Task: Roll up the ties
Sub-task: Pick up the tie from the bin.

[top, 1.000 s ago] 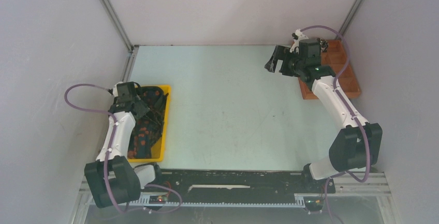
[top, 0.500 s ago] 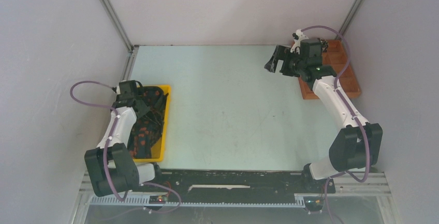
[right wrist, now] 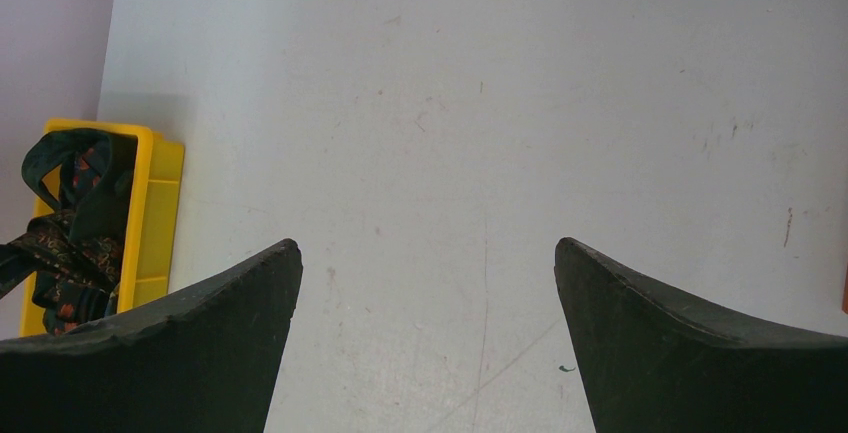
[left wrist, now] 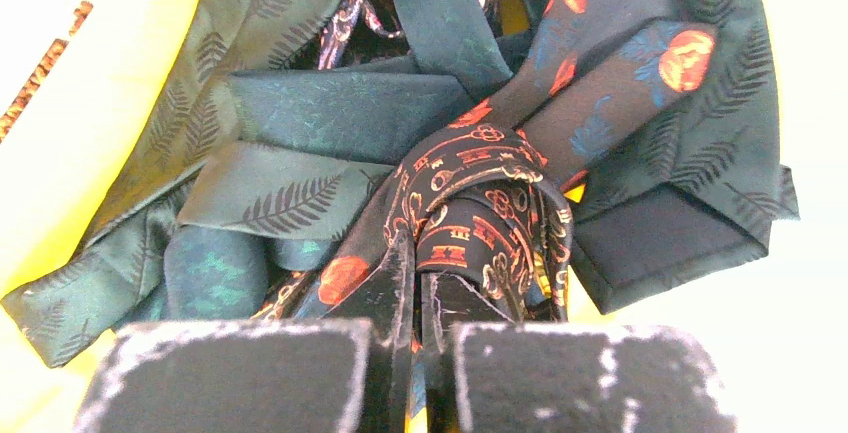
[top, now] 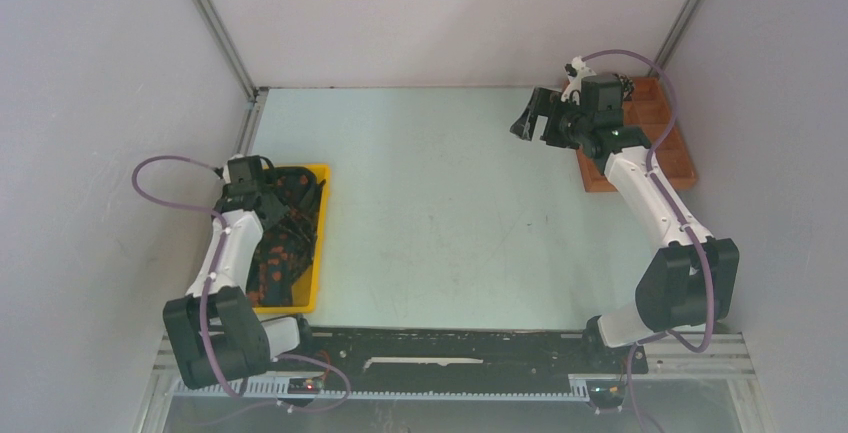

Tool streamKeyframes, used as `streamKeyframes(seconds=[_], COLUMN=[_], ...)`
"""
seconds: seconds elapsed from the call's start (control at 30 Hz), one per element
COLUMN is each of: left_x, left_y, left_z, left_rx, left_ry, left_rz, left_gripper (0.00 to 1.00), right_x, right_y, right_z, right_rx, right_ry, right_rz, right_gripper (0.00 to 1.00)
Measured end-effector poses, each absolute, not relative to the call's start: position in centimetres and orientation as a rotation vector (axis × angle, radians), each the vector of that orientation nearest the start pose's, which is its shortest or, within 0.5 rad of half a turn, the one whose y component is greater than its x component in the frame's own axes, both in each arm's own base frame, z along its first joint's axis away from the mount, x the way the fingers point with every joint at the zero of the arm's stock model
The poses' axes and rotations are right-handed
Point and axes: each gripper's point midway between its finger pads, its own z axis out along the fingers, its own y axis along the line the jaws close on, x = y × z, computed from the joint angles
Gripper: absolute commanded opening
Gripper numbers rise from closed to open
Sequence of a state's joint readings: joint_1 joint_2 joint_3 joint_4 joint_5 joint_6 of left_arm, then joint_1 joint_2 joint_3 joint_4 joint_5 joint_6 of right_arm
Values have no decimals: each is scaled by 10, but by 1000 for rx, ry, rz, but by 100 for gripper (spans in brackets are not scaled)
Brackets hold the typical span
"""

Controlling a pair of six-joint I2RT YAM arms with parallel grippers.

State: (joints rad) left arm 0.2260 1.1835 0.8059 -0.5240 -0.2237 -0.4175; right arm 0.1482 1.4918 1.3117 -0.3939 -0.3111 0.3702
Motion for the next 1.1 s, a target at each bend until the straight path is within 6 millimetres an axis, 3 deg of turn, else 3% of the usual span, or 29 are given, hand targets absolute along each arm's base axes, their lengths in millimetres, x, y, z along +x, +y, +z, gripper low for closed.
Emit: streamKeyframes(seconds=[0.2, 0.4, 0.87, 1.1], left_x=[277, 288, 294, 291], left_y=[88, 83, 33, 11], left_z=[146, 217, 348, 387], left_rx=[-836, -759, -559, -485], left_ry=[2193, 2071, 1896, 1834], left_rz=[182, 171, 49, -49], left_gripper=[0, 0, 0, 0], right_x=[414, 413, 410, 409], right_y=[131, 132, 137, 139], right_z=[231, 231, 233, 233], right_rx=[56, 51, 30, 19], right_ry=[2181, 2181, 2181, 2181], right_rz=[633, 642, 677, 695], right_gripper=[100, 100, 100, 100])
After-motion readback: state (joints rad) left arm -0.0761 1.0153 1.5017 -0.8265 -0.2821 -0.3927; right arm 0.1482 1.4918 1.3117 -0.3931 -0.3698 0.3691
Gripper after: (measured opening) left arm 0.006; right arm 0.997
